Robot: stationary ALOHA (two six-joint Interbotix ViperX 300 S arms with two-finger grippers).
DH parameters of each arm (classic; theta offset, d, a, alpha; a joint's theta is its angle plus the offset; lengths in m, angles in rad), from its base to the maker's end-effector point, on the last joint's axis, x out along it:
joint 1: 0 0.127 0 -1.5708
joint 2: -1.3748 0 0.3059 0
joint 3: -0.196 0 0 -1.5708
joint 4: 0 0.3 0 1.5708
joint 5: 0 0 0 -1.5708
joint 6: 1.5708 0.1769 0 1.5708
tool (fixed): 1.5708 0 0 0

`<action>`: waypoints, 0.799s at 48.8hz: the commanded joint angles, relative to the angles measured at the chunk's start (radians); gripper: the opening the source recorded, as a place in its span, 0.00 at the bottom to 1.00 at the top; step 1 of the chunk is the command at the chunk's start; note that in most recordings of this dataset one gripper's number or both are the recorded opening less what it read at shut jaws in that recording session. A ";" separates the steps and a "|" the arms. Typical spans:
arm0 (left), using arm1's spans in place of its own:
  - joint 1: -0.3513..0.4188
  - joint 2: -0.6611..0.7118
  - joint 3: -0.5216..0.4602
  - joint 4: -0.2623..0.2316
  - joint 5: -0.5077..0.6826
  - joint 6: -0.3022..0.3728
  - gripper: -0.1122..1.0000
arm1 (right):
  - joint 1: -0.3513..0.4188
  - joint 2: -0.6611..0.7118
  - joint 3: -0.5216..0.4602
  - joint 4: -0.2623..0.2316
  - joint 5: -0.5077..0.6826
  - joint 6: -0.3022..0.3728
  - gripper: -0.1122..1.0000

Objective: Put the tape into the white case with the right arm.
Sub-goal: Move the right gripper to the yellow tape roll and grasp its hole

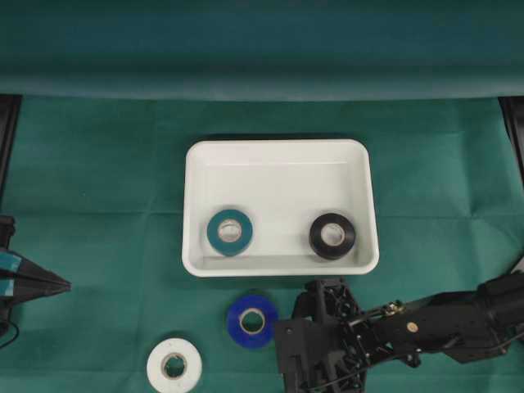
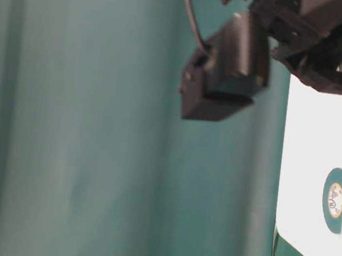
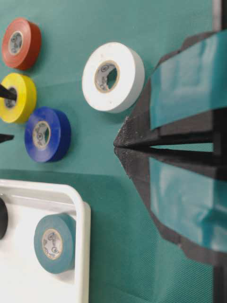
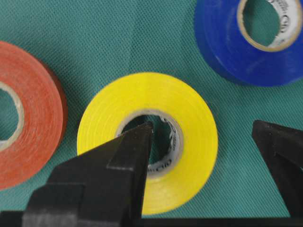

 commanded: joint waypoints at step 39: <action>0.002 0.008 -0.011 -0.002 -0.009 0.000 0.10 | 0.000 0.015 -0.064 -0.003 0.126 -0.003 0.15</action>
